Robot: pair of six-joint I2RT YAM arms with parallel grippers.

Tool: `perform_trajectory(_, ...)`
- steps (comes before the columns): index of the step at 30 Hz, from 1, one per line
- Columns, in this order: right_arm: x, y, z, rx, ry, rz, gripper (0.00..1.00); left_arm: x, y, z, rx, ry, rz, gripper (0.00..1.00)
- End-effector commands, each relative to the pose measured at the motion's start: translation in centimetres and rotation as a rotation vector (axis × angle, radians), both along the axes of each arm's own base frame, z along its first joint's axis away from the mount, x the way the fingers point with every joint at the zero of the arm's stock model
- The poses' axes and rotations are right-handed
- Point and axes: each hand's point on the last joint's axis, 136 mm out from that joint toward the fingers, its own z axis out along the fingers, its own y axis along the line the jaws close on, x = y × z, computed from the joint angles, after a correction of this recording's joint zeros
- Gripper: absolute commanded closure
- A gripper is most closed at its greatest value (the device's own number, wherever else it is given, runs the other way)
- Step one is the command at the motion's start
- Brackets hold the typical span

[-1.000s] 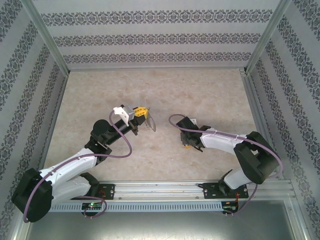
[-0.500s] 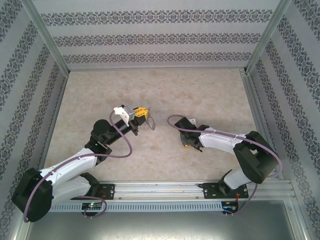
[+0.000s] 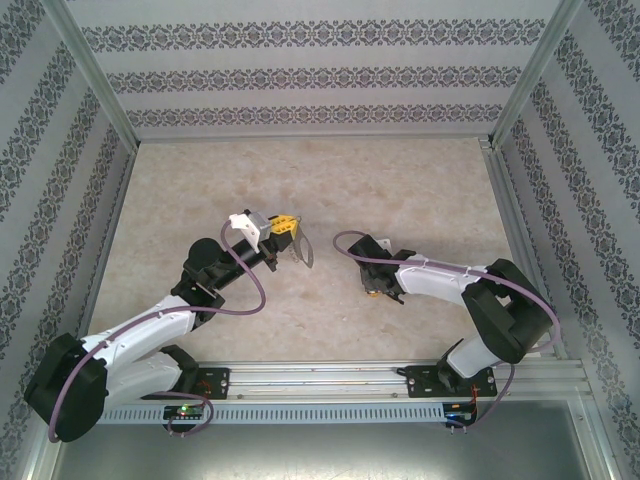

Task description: Put the keys on the keyring

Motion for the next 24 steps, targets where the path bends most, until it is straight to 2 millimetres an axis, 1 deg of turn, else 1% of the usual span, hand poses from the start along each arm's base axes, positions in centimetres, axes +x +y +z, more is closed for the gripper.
perform_trajectory(1,0.0,0.2,0.2,-0.022,-0.004,0.007,0.85,-0.6,-0.3,2.4,-0.050,-0.058,-0.027,1.00)
perform_trajectory(4,0.0,0.2,0.2,-0.023,-0.003,0.007,0.92,-0.6,-0.3,2.5,-0.052,-0.060,-0.025,1.00)
perform_trajectory(6,-0.1,0.2,0.4,-0.024,-0.003,0.011,0.99,-0.6,-0.3,2.4,-0.051,-0.058,-0.026,1.00)
perform_trajectory(9,0.0,0.4,1.3,-0.015,-0.020,0.018,1.00,-0.6,-0.4,2.5,-0.052,-0.058,-0.028,1.00)
perform_trajectory(11,0.2,0.7,2.6,0.008,-0.048,0.026,1.00,-0.5,-0.4,2.6,-0.051,-0.058,-0.029,1.00)
perform_trajectory(14,1.0,1.5,5.9,0.101,-0.138,0.044,1.00,-0.5,-0.6,2.7,-0.050,-0.057,-0.033,1.00)
perform_trajectory(17,2.0,3.1,10.2,0.276,-0.256,0.106,1.00,-0.5,-0.8,2.8,-0.049,-0.053,-0.042,1.00)
perform_trajectory(19,2.5,4.2,13.1,0.433,-0.330,0.163,1.00,-0.5,-0.9,2.7,-0.048,-0.047,-0.049,1.00)
perform_trajectory(22,2.9,4.7,16.3,0.612,-0.385,0.225,1.00,-0.6,-1.2,2.7,-0.042,-0.046,-0.064,1.00)
perform_trajectory(24,3.0,5.0,17.9,0.704,-0.406,0.270,1.00,-0.6,-1.4,2.6,-0.028,-0.044,-0.077,1.00)
